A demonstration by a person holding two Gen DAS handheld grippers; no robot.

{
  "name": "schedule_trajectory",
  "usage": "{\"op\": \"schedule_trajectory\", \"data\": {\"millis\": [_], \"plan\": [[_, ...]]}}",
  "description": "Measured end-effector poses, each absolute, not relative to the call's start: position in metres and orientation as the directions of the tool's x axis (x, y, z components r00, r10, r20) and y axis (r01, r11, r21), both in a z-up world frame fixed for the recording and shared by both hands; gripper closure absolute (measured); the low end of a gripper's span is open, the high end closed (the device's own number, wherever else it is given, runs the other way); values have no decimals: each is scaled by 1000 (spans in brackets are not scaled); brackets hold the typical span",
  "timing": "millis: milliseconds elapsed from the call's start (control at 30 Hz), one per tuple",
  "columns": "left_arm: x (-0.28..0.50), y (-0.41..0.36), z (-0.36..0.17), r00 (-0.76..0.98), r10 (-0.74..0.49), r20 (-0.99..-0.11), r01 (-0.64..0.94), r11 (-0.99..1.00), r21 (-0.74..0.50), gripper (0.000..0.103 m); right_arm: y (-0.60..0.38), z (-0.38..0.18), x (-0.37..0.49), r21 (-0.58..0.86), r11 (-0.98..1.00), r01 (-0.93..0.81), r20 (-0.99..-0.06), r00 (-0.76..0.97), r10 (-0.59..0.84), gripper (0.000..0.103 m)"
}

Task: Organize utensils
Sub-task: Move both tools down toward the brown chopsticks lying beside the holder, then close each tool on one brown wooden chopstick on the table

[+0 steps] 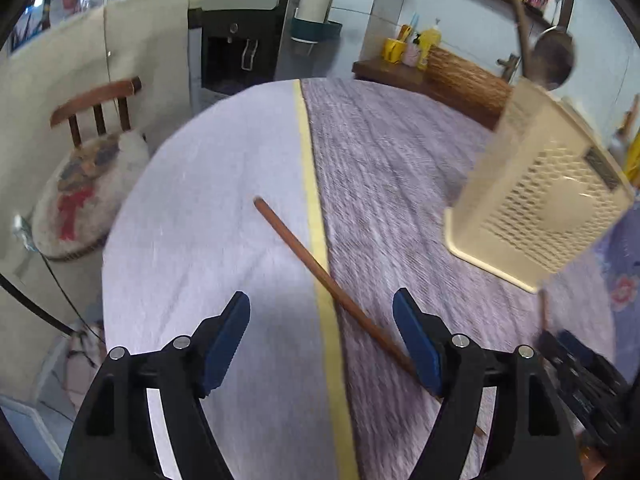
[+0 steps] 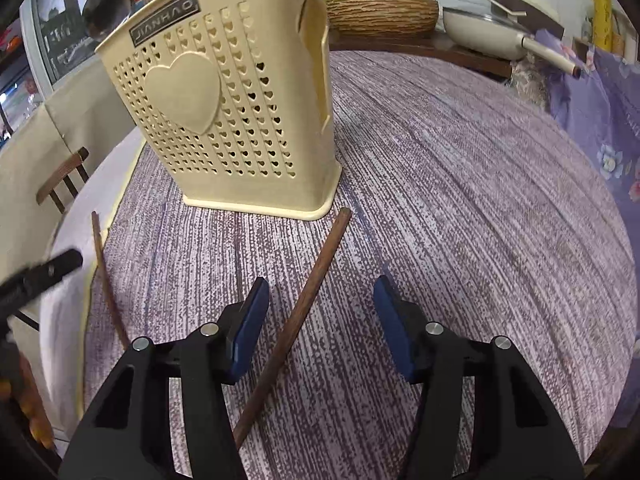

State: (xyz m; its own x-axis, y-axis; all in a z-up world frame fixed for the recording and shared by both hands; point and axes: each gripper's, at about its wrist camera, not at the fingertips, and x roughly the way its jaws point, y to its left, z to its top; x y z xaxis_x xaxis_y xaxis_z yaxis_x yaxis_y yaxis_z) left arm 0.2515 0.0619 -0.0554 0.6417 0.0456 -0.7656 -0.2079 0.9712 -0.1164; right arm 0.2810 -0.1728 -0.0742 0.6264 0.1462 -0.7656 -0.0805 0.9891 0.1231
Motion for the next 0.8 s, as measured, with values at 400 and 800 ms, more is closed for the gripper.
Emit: {"op": "schedule_trajectory", "data": {"millis": [400, 800], "plan": [[274, 40, -68, 607, 89, -790, -93, 995, 40, 74, -175, -73, 291, 106, 990, -92, -769, 624, 140, 63], [257, 33, -66, 585, -60, -809, 13, 998, -64, 88, -190, -71, 289, 180, 975, -128, -772, 596, 221, 90]]}}
